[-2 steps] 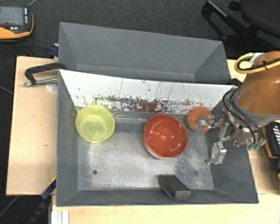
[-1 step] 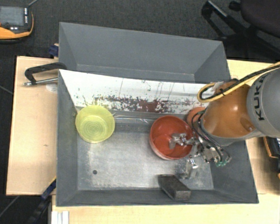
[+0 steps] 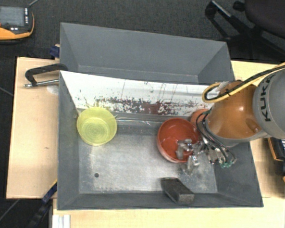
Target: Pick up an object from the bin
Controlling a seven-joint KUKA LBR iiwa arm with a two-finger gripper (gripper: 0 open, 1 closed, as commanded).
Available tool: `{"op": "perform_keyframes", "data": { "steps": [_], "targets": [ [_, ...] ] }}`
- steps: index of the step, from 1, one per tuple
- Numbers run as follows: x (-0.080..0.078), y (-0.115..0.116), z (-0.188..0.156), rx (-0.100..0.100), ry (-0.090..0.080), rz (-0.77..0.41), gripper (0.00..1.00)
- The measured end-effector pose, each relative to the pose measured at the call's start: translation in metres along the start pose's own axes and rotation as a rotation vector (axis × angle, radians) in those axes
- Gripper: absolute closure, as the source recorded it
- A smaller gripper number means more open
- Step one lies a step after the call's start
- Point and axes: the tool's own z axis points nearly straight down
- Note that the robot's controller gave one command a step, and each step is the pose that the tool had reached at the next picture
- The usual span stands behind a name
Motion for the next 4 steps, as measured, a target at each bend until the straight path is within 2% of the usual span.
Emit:
{"op": "perform_keyframes", "data": {
  "steps": [1, 2, 3, 4],
  "targets": [
    [-0.016, 0.017, -0.097, 0.003, -0.012, -0.025, 1.0],
    [-0.07, 0.013, -0.304, 0.007, -0.027, -0.018, 1.0],
    [-0.075, 0.049, -0.299, 0.006, -0.029, -0.055, 1.0],
    [-0.089, 0.123, -0.298, 0.004, -0.032, -0.147, 1.0]
  ]
}}
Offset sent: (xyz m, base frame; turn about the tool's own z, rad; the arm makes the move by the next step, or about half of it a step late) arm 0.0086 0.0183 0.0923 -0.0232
